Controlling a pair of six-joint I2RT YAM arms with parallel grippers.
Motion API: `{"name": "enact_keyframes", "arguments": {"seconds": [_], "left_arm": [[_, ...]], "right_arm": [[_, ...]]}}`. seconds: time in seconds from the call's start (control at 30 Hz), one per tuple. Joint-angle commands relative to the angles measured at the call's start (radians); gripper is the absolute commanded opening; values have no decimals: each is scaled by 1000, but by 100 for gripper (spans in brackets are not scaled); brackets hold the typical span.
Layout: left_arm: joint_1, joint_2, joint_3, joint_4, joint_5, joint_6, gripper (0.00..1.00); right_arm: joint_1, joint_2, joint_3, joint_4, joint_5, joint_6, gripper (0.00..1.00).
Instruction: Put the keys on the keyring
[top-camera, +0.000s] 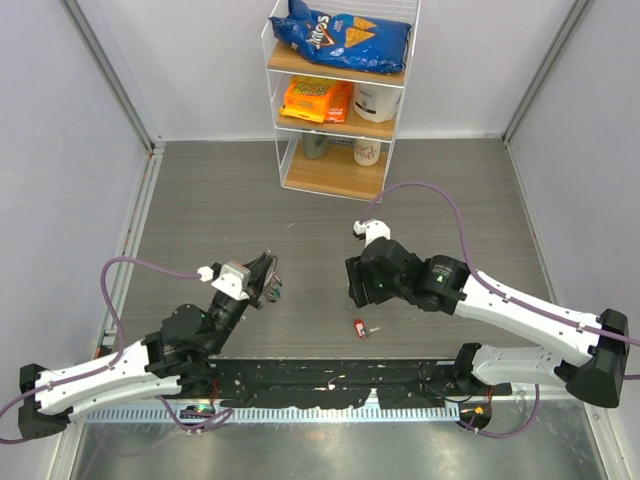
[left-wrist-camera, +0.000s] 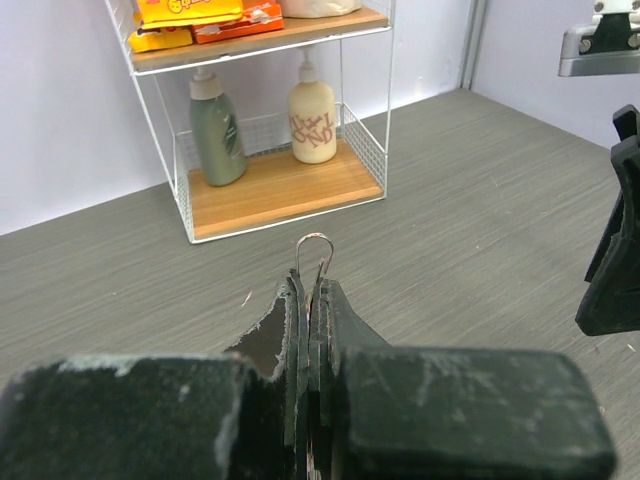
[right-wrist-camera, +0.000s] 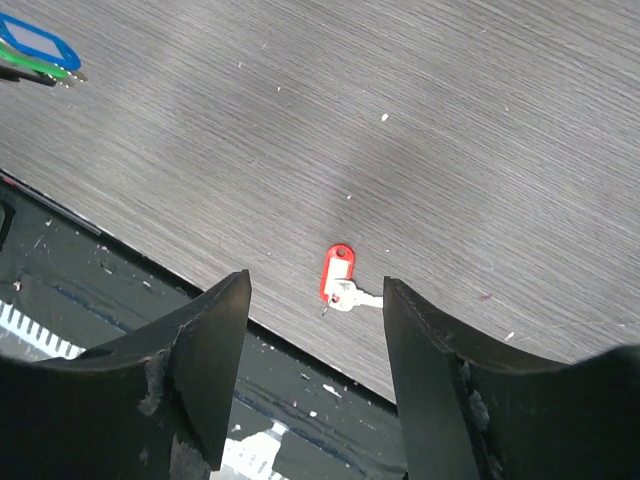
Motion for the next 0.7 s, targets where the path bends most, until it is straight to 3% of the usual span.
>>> {"name": "enact_keyframes", "arguments": {"seconds": [0.0, 0.37, 0.67], "left_arm": [[-1, -11, -6, 59, -61, -5, 0], [-1, 7, -20, 77, -125, -3, 0], [-1, 15, -30, 94, -124, -5, 0]], "right_arm": [[-3, 13, -43, 101, 36, 46, 62], [-3, -18, -156, 130, 89, 126, 65], [0, -30, -319, 200, 39, 218, 59]]}}
